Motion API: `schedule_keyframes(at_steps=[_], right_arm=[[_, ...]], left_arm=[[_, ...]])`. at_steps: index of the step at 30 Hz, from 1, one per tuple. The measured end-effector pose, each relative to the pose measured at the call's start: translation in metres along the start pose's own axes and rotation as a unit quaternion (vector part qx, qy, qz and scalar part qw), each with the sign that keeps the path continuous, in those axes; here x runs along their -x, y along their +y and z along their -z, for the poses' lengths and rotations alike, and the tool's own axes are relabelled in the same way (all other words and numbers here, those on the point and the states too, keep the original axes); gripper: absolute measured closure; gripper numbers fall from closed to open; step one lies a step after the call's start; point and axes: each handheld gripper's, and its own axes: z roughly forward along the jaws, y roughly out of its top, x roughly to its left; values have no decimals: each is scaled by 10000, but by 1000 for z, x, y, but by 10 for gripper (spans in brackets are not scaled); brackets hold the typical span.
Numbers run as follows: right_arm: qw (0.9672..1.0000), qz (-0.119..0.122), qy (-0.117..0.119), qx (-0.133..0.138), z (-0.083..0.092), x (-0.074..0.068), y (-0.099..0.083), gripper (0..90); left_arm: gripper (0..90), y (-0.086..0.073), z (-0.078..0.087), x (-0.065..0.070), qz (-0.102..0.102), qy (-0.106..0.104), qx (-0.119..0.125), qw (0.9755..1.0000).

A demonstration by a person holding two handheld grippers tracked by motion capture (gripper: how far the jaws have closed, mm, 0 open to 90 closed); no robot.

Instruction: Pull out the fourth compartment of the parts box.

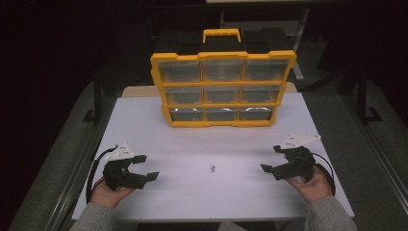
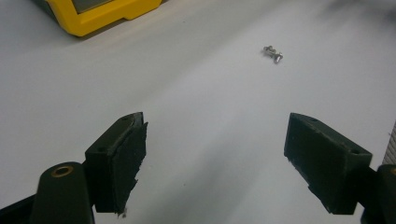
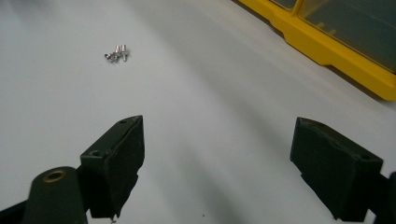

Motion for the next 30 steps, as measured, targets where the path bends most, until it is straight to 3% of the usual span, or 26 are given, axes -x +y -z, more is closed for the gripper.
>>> schedule_keyframes(at_steps=[30], right_arm=[[10000, 4, 0, -29, 1, -2, 0, 172]], left_arm=[[238, 0, -4, -2, 44, -407, 106, 9991]])
